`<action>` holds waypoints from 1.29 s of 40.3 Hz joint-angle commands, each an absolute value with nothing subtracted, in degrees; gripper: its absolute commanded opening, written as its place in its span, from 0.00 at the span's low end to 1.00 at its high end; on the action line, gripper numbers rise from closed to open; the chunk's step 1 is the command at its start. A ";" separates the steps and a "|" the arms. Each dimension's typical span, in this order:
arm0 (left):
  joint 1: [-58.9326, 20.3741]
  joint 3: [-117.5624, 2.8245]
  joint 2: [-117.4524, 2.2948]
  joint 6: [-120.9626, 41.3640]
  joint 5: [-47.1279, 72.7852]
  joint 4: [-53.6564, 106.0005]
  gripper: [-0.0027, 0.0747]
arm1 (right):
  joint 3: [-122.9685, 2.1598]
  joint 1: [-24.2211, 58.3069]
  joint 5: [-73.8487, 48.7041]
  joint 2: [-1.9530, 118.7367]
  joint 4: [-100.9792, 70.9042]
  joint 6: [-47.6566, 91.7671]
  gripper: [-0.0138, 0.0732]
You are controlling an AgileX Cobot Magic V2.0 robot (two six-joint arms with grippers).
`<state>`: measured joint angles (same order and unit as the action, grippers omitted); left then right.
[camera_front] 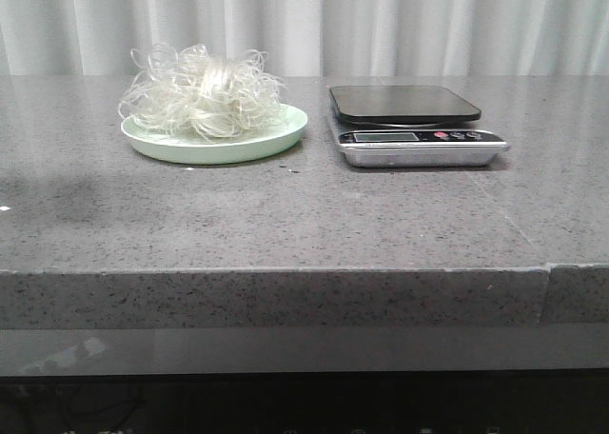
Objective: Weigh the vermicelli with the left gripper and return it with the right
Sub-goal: 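Lower the left gripper onto the vermicelli clump on the green plate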
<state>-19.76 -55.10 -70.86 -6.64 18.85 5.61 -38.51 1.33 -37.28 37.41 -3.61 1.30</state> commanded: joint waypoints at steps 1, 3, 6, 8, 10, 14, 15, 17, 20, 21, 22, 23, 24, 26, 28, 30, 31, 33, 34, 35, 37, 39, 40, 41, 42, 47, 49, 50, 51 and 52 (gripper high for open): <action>-21.16 -61.35 -75.20 -6.72 14.18 6.06 0.74 | -40.06 1.43 -33.93 37.93 -3.58 1.50 0.79; -21.85 -64.05 -78.27 -6.72 14.18 6.06 0.74 | -40.06 1.43 -33.93 37.93 -3.58 1.50 0.79; -22.76 -67.35 -81.95 -6.72 14.05 6.06 0.74 | -40.06 1.43 -33.93 37.93 -3.58 1.50 0.79; -23.36 -69.59 -84.44 -6.72 14.05 6.06 0.74 | -40.06 1.43 -33.93 37.93 -3.58 1.50 0.79; -23.86 -71.86 -86.83 -6.72 14.05 6.06 0.74 | -40.06 1.43 -33.93 37.93 -3.58 1.50 0.79; -24.08 -76.36 -91.42 -6.72 14.28 5.93 0.74 | -40.06 1.43 -33.93 37.93 -3.58 1.50 0.79; -24.08 -77.32 -92.38 -6.72 14.44 5.66 0.74 | -40.06 1.43 -33.93 37.93 -3.58 1.50 0.79; -24.08 -79.34 -94.47 -6.72 14.71 4.62 0.74 | -40.06 1.43 -33.93 37.93 -3.58 1.50 0.79; -24.08 -82.18 -97.22 -6.72 14.71 2.35 0.74 | -40.06 1.43 -34.00 37.93 -3.58 1.50 0.79; -24.08 -82.65 -98.01 -6.72 14.81 1.98 0.74 | -40.06 1.43 -34.00 37.93 -3.58 1.50 0.79; -24.08 -83.53 -98.97 -6.72 14.81 1.28 0.75 | -40.06 1.43 -34.00 37.93 -3.58 1.50 0.79; -24.08 -84.33 -99.62 -6.72 14.81 0.43 0.75 | -40.06 1.43 -34.00 37.93 -3.58 1.50 0.79; -24.08 -84.88 -100.49 -6.72 14.81 0.00 0.76 | -40.06 1.43 -34.00 37.93 -3.58 1.50 0.79; -24.08 -86.10 -101.92 -6.72 14.81 -0.75 0.79 | -40.06 1.43 -34.00 37.93 -3.58 1.50 0.79; -24.08 -87.20 -103.13 -6.72 14.81 -0.75 0.82 | -40.06 1.43 -34.00 37.93 -3.58 1.50 0.79; -23.96 -87.85 -104.12 -6.72 14.81 -0.85 0.86 | -40.06 1.43 -34.00 37.93 -3.58 1.50 0.79; -23.69 -88.01 -104.57 -6.72 14.81 -0.85 0.87 | -40.06 1.43 -34.00 37.93 -3.58 1.50 0.79; -23.68 -88.01 -104.99 -6.72 14.69 -0.57 0.86 | -40.06 1.43 -34.00 37.93 -3.58 1.50 0.79; -23.68 -88.01 -105.40 -6.72 14.69 -0.57 0.86 | -40.06 1.43 -34.00 37.93 -3.58 1.50 0.79; -23.58 -88.01 -105.71 -6.72 14.86 -0.57 0.86 | -40.06 1.43 -34.00 37.93 -3.58 1.50 0.79; -23.44 -88.01 -105.76 -6.72 14.86 -0.32 0.86 | -40.06 1.43 -34.00 37.93 -3.58 1.50 0.79; -23.44 -88.10 -105.76 -6.72 14.76 0.00 0.86 | -40.06 1.43 -34.00 37.93 -3.58 1.50 0.79; -23.44 -88.10 -105.76 -6.72 14.76 0.00 0.86 | -40.06 1.43 -34.00 37.93 -3.58 1.50 0.79; -23.44 -88.10 -105.76 -6.72 14.76 0.00 0.86 | -40.06 1.43 -34.00 37.93 -3.58 1.50 0.79; -23.44 -88.10 -105.76 -6.72 14.88 0.00 0.86 | -40.06 1.43 -34.00 37.93 -3.58 1.50 0.79; -23.44 -88.10 -105.76 -6.72 15.18 0.00 0.85 | -40.06 1.43 -34.00 37.93 -3.58 1.50 0.79; -23.41 -88.10 -105.76 -6.72 15.33 0.00 0.82 | -40.06 1.43 -34.00 37.93 -3.58 1.50 0.79; -23.20 -88.10 -105.76 -6.72 15.59 0.00 0.80 | -40.06 1.43 -34.00 37.93 -3.58 1.50 0.79; -23.09 -88.15 -105.76 -6.72 15.86 0.00 0.78 | -40.06 1.43 -34.00 37.93 -3.58 1.50 0.79; -23.09 -88.24 -105.65 -6.72 16.44 0.00 0.75 | -40.06 1.43 -34.00 37.93 -3.58 1.50 0.79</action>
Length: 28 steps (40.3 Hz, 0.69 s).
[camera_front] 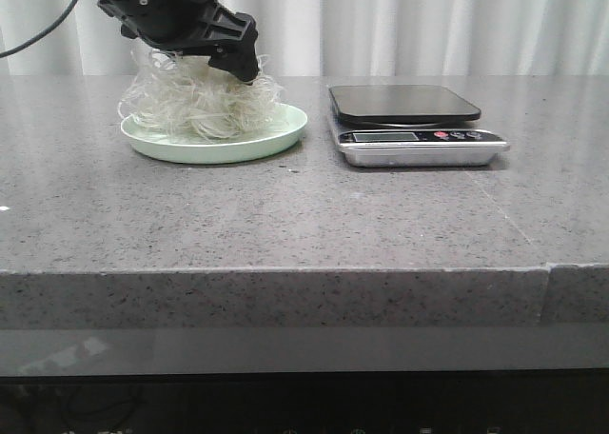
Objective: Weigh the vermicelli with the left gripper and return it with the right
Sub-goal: 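Lower the left gripper onto the vermicelli clump on the green plate, then close the left gripper on the vermicelli and lift it off the plate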
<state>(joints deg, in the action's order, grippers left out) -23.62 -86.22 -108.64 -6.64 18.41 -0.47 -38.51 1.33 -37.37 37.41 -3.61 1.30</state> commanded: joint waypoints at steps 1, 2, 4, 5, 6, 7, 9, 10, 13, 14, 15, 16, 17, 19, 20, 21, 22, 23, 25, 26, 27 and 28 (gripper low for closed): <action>-23.09 -88.24 -105.65 -6.72 16.96 0.00 0.73 | -40.06 1.43 -34.00 37.93 -3.58 1.50 0.79; -23.09 -88.28 -105.65 -6.72 17.58 -0.62 0.70 | -40.06 1.43 -34.00 37.93 -3.58 1.50 0.79; -22.72 -88.28 -105.56 -6.72 18.03 -0.62 0.65 | -40.06 1.43 -34.00 37.93 -3.58 1.50 0.79; -22.73 -88.28 -105.42 -6.72 18.31 -0.62 0.62 | -40.06 1.43 -34.00 37.93 -3.58 1.50 0.79; -22.73 -88.28 -105.42 -6.72 18.44 -0.70 0.61 | -40.06 1.43 -34.00 37.93 -3.58 1.50 0.79; -22.59 -88.28 -105.28 -6.72 18.69 -0.76 0.60 | -40.06 1.43 -34.00 37.93 -3.58 1.50 0.79; -22.59 -88.28 -105.28 -6.72 18.83 -0.76 0.59 | -40.06 1.43 -34.00 37.93 -3.58 1.50 0.79; -22.59 -88.28 -105.28 -6.72 19.05 -0.76 0.59 | -40.06 1.43 -34.00 37.93 -3.58 1.50 0.79; -22.57 -88.28 -105.17 -6.72 19.18 -0.76 0.59 | -40.06 1.43 -34.00 37.93 -3.58 1.50 0.79; -22.57 -88.28 -105.19 -6.72 19.33 -0.76 0.59 | -40.06 1.43 -34.00 37.93 -3.58 1.50 0.79; -22.57 -88.28 -105.19 -6.72 19.46 -0.86 0.58 | -40.06 1.43 -34.00 37.93 -3.58 1.50 0.79; -22.46 -88.28 -105.19 -6.72 19.55 -0.86 0.58 | -40.06 1.43 -34.00 37.93 -3.58 1.50 0.79; -22.47 -88.28 -105.03 -6.72 19.67 -0.86 0.57 | -40.06 1.43 -34.00 37.93 -3.58 1.50 0.79; -22.34 -88.28 -104.88 -6.72 20.09 -0.90 0.54 | -40.06 1.43 -34.00 37.93 -3.58 1.50 0.79; -22.34 -88.28 -104.77 -6.72 20.06 -0.90 0.52 | -40.06 1.43 -34.00 37.93 -3.58 1.50 0.79; -22.08 -88.28 -104.62 -6.72 20.34 -0.90 0.50 | -40.06 1.43 -34.00 37.93 -3.58 1.50 0.79; -22.04 -88.28 -104.50 -6.72 20.53 -0.90 0.47 | -40.06 1.43 -34.00 37.93 -3.58 1.50 0.79; -21.94 -88.28 -104.38 -6.72 20.63 -0.90 0.45 | -40.06 1.43 -34.00 37.93 -3.58 1.50 0.79; -21.65 -88.28 -104.07 -6.72 20.92 -0.90 0.39 | -40.06 1.43 -34.00 37.93 -3.58 1.50 0.79; -21.65 -88.28 -103.81 -6.72 21.06 -0.90 0.37 | -40.06 1.43 -34.00 37.93 -3.58 1.50 0.79; -21.65 -88.28 -103.62 -6.72 21.18 -0.90 0.34 | -40.06 1.43 -34.00 37.93 -3.58 1.50 0.79; -21.65 -88.28 -103.43 -6.72 21.32 -0.90 0.31 | -40.06 1.43 -34.00 37.93 -3.58 1.50 0.79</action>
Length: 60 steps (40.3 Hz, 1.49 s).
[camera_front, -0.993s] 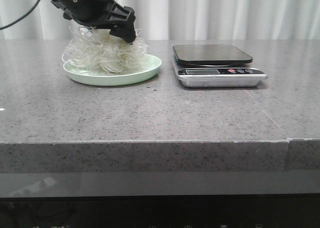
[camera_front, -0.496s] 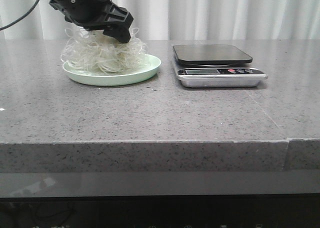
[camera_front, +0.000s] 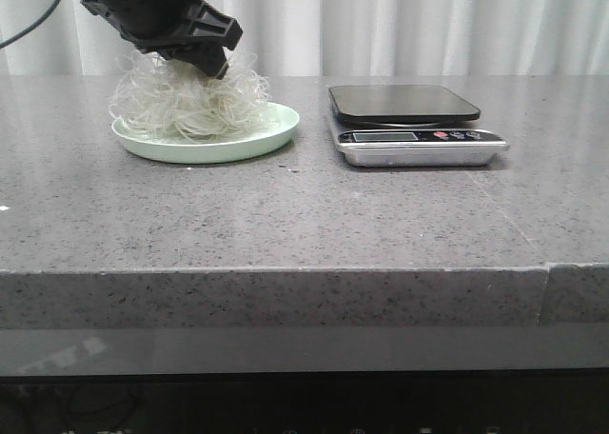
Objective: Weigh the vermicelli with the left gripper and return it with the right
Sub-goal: 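Close the left gripper on the vermicelli and lift it off the plate, then carry the vermicelli with the left gripper and release it onto the scale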
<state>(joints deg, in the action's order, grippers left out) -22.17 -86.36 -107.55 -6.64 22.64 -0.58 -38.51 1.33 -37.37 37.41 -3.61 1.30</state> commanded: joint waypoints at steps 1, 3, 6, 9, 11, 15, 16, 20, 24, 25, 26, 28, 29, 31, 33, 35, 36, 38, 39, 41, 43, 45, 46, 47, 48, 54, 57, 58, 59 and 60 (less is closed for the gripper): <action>-21.65 -88.28 -103.26 -6.72 21.41 -0.90 0.29 | -40.06 1.43 -34.00 37.93 -3.58 1.50 0.79; -21.65 -88.28 -102.80 -6.72 21.80 -0.90 0.23 | -40.06 1.43 -34.00 37.93 -3.58 1.50 0.79; -21.65 -88.28 -102.40 -6.72 22.05 -1.05 0.24 | -40.06 1.43 -34.00 37.93 -3.58 1.50 0.79; -21.65 -88.28 -102.15 -6.72 22.45 -1.15 0.24 | -40.06 1.43 -34.00 37.93 -3.58 1.50 0.79; -21.65 -88.28 -101.83 -6.72 23.10 -1.15 0.24 | -40.06 1.43 -34.00 37.93 -3.58 1.50 0.79; -21.65 -88.28 -100.43 -6.72 23.80 -1.19 0.24 | -40.06 1.43 -34.00 37.93 -3.58 1.50 0.79; -21.65 -88.28 -99.96 -6.72 23.92 -1.19 0.24 | -40.06 1.43 -34.00 37.93 -3.58 1.50 0.79; -21.65 -88.37 -97.65 -6.72 23.82 -1.19 0.24 | -40.06 1.43 -34.00 37.93 -3.58 1.50 0.79; -21.65 -88.92 -95.56 -6.72 23.82 -1.19 0.24 | -40.06 1.43 -34.00 37.93 -3.58 1.50 0.79; -21.65 -89.13 -95.12 -6.72 23.82 -1.19 0.24 | -40.06 1.43 -34.00 37.93 -3.58 1.50 0.79; -21.65 -89.64 -94.74 -6.72 23.82 -1.19 0.24 | -40.06 1.43 -34.00 37.93 -3.58 1.50 0.79; -21.65 -90.58 -94.18 -6.72 23.82 -1.19 0.24 | -40.06 1.43 -34.00 37.93 -3.58 1.50 0.79; -21.77 -91.41 -94.04 -6.72 23.82 -1.19 0.24 | -40.06 1.43 -34.00 37.93 -3.58 1.50 0.79; -22.28 -93.33 -94.01 -6.72 23.82 -1.19 0.24 | -40.06 1.43 -34.00 37.93 -3.58 1.50 0.79; -22.96 -95.07 -94.01 -6.72 23.71 -1.19 0.24 | -40.06 1.43 -34.00 37.93 -3.58 1.50 0.79; -24.00 -96.36 -94.12 -6.72 23.31 -0.96 0.24 | -40.06 1.43 -34.00 37.93 -3.58 1.50 0.79; -24.51 -97.29 -94.12 -6.72 23.14 -0.97 0.24 | -40.06 1.43 -34.00 37.93 -3.58 1.50 0.79; -26.13 -98.92 -94.50 -6.72 22.61 -0.97 0.24 | -40.06 1.43 -34.00 37.93 -3.58 1.50 0.79; -26.95 -99.87 -94.75 -6.72 22.30 -0.97 0.24 | -40.06 1.43 -34.00 37.93 -3.58 1.50 0.79; -28.52 -101.65 -95.69 -6.72 21.84 -0.97 0.24 | -40.06 1.43 -34.00 37.93 -3.58 1.50 0.79; -30.01 -103.94 -96.92 -6.72 21.86 -0.97 0.24 | -40.06 1.43 -34.00 37.93 -3.58 1.50 0.79; -31.60 -106.02 -98.44 -6.72 21.86 -0.97 0.24 | -40.06 1.43 -34.00 37.93 -3.58 1.50 0.79; -32.25 -106.90 -99.20 -6.72 21.86 -0.97 0.24 | -40.06 1.43 -34.00 37.93 -3.58 1.50 0.79; -33.11 -108.06 -100.24 -6.72 21.86 -0.97 0.24 | -40.06 1.43 -34.00 37.93 -3.58 1.50 0.79; -33.92 -108.92 -101.30 -6.72 21.86 -0.97 0.24 | -40.06 1.43 -34.00 37.93 -3.58 1.50 0.79; -37.37 -114.70 -107.20 -6.72 21.82 -0.97 0.24 | -40.06 1.43 -34.00 37.93 -3.58 1.50 0.79; -38.49 -116.75 -109.71 -6.72 21.72 -0.97 0.24 | -40.06 1.43 -34.00 37.93 -3.58 1.50 0.79; -38.79 -117.42 -110.66 -6.72 21.73 -0.97 0.24 | -40.06 1.43 -34.00 37.93 -3.58 1.50 0.79; -39.12 -117.91 -111.30 -6.72 21.73 -0.97 0.24 | -40.06 1.43 -34.00 37.93 -3.58 1.50 0.79; -39.42 -118.40 -112.17 -6.72 21.59 -0.97 0.24 | -40.06 1.43 -34.00 37.93 -3.58 1.50 0.79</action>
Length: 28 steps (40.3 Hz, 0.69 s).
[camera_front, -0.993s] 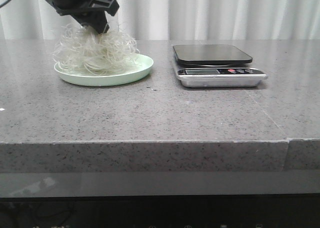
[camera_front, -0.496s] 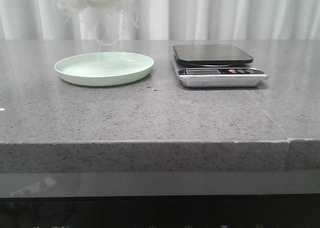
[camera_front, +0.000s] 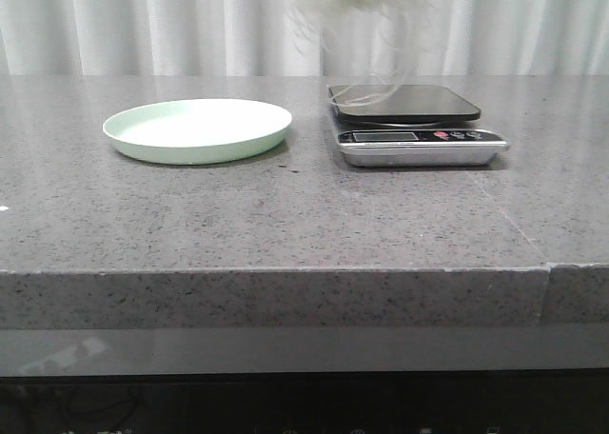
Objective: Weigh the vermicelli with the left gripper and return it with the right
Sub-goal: 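Carry the vermicelli with the left gripper and release it onto the scale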
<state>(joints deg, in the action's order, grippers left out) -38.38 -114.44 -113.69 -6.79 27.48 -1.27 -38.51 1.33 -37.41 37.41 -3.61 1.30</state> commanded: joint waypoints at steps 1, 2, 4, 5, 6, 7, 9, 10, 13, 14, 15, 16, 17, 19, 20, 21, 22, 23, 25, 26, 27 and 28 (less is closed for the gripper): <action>-39.63 -118.65 -112.94 -6.72 21.58 -0.83 0.24 | -40.06 1.43 -34.00 37.93 -3.58 1.50 0.79; -39.76 -118.94 -113.45 -6.72 21.50 -0.69 0.24 | -40.06 1.43 -34.00 37.93 -3.58 1.50 0.79; -40.07 -119.08 -114.31 -6.72 21.17 -0.52 0.24 | -40.06 1.43 -34.00 37.93 -3.58 1.50 0.79; -40.19 -119.08 -115.04 -6.72 21.17 -0.52 0.24 | -40.06 1.43 -34.00 37.93 -3.58 1.50 0.79; -40.32 -119.08 -115.29 -6.72 21.17 -0.33 0.24 | -40.06 1.43 -34.00 37.93 -3.58 1.50 0.79; -40.32 -119.08 -115.58 -6.72 21.17 0.00 0.24 | -40.06 1.43 -34.00 37.93 -3.58 1.50 0.79; -40.32 -119.08 -116.34 -6.72 21.17 0.00 0.24 | -40.06 1.43 -34.00 37.93 -3.58 1.50 0.79; -40.32 -119.08 -116.85 -6.72 21.31 0.00 0.24 | -40.06 1.43 -34.00 37.93 -3.58 1.50 0.79; -40.32 -119.08 -117.43 -6.72 22.17 0.00 0.25 | -40.06 1.43 -34.05 37.93 -3.58 1.50 0.79; -40.32 -119.08 -117.53 -6.72 22.75 0.00 0.26 | -40.06 1.43 -34.05 37.93 -3.58 1.50 0.79; -40.32 -119.08 -117.56 -6.72 23.21 0.00 0.28 | -40.06 1.43 -34.05 37.93 -3.58 1.50 0.79; -40.32 -119.08 -117.56 -6.72 23.69 0.00 0.31 | -40.06 1.43 -34.05 37.93 -3.58 1.50 0.79; -40.32 -119.08 -117.56 -6.72 23.79 0.00 0.34 | -40.06 1.43 -34.05 37.93 -3.58 1.50 0.79; -40.32 -119.08 -117.56 -6.72 23.94 0.00 0.42 | -40.06 1.43 -34.05 37.93 -3.58 1.50 0.79; -40.32 -119.08 -117.56 -6.72 23.83 0.00 0.46 | -40.06 1.43 -34.05 37.93 -3.58 1.50 0.79; -40.32 -119.08 -117.56 -6.72 23.69 0.00 0.50 | -40.06 1.43 -34.05 37.93 -3.58 1.50 0.79; -40.32 -119.08 -117.45 -6.72 23.70 0.00 0.53 | -40.06 1.43 -34.05 37.93 -3.58 1.50 0.79; -40.32 -119.08 -117.45 -6.72 23.58 0.00 0.56 | -40.06 1.43 -34.05 37.93 -3.58 1.50 0.79; -40.32 -119.08 -117.30 -6.72 23.69 0.00 0.58 | -40.06 1.43 -34.05 37.93 -3.58 1.50 0.79; -40.32 -119.08 -117.17 -6.72 23.84 0.00 0.59 | -40.06 1.43 -34.05 37.93 -3.58 1.50 0.79; -40.32 -119.08 -117.04 -6.72 24.05 0.00 0.59 | -40.06 1.43 -34.05 37.93 -3.58 1.50 0.79; -40.32 -119.08 -116.91 -6.72 24.14 0.00 0.59 | -40.06 1.43 -34.05 37.93 -3.58 1.50 0.79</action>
<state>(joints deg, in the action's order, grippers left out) -39.86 -116.96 -121.40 -6.89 27.73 -0.57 -38.51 1.33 -37.41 37.41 -3.61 1.30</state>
